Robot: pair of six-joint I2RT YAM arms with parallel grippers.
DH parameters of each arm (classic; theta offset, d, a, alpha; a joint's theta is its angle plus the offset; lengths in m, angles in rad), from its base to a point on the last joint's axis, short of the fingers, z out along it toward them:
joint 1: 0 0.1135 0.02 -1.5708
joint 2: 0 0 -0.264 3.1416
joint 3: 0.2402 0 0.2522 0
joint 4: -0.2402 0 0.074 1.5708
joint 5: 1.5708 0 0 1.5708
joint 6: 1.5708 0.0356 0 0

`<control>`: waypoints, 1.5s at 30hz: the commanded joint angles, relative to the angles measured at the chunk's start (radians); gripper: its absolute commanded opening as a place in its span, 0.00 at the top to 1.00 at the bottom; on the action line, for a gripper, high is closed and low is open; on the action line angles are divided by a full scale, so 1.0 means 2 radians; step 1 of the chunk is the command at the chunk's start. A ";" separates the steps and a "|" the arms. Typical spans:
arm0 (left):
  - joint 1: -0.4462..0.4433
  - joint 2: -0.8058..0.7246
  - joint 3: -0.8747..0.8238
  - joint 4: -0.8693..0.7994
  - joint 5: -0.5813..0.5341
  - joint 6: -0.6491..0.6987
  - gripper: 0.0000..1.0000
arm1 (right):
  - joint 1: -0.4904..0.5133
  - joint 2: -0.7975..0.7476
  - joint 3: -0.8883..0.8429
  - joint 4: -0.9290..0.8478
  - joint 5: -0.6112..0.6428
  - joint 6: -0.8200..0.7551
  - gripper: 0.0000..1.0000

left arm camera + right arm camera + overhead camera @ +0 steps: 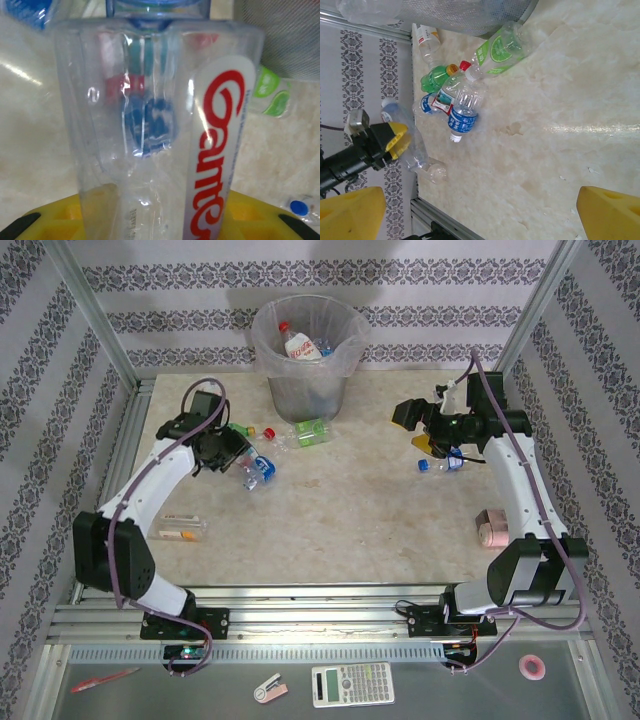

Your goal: Throw the plastic bottles in the bin

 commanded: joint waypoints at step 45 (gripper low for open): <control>-0.055 0.039 0.345 -0.022 0.102 0.197 0.00 | -0.171 0.095 -0.097 0.018 0.225 0.012 0.02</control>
